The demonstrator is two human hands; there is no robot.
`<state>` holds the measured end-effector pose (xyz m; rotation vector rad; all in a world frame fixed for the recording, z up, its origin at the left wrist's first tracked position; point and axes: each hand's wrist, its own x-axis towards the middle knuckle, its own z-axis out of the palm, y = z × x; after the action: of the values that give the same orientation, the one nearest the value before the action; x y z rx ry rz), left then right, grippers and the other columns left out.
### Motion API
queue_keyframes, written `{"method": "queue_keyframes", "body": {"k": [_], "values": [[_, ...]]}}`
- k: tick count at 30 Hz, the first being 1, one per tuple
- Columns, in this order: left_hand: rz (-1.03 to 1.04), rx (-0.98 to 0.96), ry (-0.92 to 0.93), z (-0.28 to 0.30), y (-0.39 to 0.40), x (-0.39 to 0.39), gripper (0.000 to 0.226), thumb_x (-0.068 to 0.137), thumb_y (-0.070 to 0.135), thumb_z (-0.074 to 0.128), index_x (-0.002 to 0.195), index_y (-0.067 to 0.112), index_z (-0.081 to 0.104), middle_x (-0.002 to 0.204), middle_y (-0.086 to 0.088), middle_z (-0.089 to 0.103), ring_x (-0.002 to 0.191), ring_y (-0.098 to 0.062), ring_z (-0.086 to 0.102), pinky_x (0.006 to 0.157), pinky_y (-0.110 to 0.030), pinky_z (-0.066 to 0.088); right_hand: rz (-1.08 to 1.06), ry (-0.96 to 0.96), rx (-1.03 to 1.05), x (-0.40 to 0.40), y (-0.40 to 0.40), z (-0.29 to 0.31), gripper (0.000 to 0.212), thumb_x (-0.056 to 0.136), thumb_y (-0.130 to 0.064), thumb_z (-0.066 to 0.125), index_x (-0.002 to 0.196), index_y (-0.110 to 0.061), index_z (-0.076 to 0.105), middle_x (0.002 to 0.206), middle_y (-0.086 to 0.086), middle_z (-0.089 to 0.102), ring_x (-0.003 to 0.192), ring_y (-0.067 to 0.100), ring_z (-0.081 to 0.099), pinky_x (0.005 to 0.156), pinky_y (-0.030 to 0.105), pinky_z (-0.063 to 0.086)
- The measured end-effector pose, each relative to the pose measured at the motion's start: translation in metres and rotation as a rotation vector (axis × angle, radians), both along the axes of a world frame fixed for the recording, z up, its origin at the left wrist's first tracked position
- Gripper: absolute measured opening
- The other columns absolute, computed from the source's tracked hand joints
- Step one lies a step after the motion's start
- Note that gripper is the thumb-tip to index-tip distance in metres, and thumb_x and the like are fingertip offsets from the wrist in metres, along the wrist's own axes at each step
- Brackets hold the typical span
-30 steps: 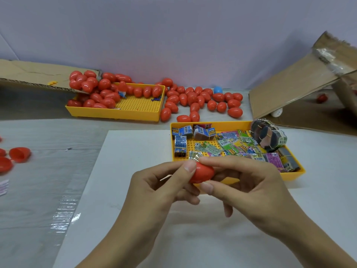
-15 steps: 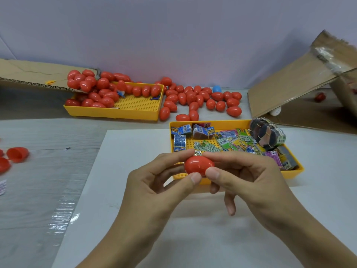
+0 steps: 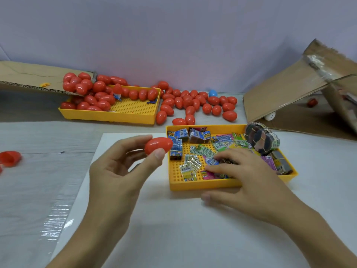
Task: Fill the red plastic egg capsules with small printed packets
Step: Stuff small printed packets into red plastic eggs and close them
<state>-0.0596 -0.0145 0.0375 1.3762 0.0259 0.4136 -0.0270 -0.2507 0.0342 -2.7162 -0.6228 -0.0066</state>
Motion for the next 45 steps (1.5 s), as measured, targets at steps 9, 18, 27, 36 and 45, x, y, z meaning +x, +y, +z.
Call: {"method": "queue_keyframes", "body": {"k": [9, 18, 27, 36, 45], "values": [[-0.137, 0.051, 0.038, -0.004, -0.016, -0.008, 0.028, 0.065, 0.016, 0.081, 0.09, 0.027, 0.077, 0.09, -0.001, 0.077, 0.085, -0.014, 0.074, 0.068, -0.016, 0.056, 0.023, -0.009, 0.225, 0.001, 0.003, -0.005, 0.009, 0.076, -0.035, 0.082, 0.084, -0.033, 0.079, 0.11, -0.026, 0.065, 0.116, 0.002, 0.051, 0.096, 0.037, 0.041], [-0.233, -0.023, 0.011, -0.01, -0.018, -0.012, 0.026, 0.061, 0.021, 0.078, 0.083, 0.015, 0.066, 0.096, -0.005, 0.071, 0.096, -0.028, 0.073, 0.068, -0.03, 0.06, -0.011, 0.23, 0.946, -0.007, 0.01, 0.011, 0.019, 0.072, -0.043, 0.073, 0.075, -0.026, 0.08, 0.085, -0.006, 0.073, 0.082, 0.006, 0.066, 0.069, 0.024, 0.05], [-0.328, 0.197, 0.038, -0.006, -0.021, -0.015, 0.024, 0.076, 0.034, 0.059, 0.09, 0.022, 0.075, 0.089, -0.006, 0.065, 0.06, -0.026, 0.066, 0.065, -0.035, 0.055, -0.105, 0.689, 0.986, -0.022, 0.026, 0.018, 0.037, 0.077, -0.05, 0.069, 0.063, -0.015, 0.072, 0.063, 0.004, 0.068, 0.037, 0.011, 0.045, 0.04, 0.016, 0.033], [-0.304, 0.217, 0.056, -0.008, -0.024, -0.014, 0.008, 0.077, 0.022, 0.075, 0.076, 0.013, 0.076, 0.081, -0.004, 0.066, 0.053, -0.018, 0.06, 0.054, -0.023, 0.05, -0.09, 0.67, 0.997, -0.023, 0.03, 0.014, 0.035, 0.08, -0.045, 0.071, 0.064, -0.014, 0.071, 0.061, 0.002, 0.066, 0.037, 0.009, 0.045, 0.039, 0.014, 0.034], [-0.286, 0.099, 0.108, -0.012, -0.02, -0.011, 0.028, 0.067, 0.041, 0.079, 0.075, 0.015, 0.074, 0.074, -0.006, 0.065, 0.054, -0.02, 0.054, 0.058, -0.031, 0.046, -0.254, -0.09, 0.754, -0.008, 0.011, 0.002, 0.037, 0.071, -0.053, 0.069, 0.106, -0.039, 0.072, 0.103, -0.027, 0.067, 0.101, 0.001, 0.064, 0.084, 0.021, 0.053]]}}
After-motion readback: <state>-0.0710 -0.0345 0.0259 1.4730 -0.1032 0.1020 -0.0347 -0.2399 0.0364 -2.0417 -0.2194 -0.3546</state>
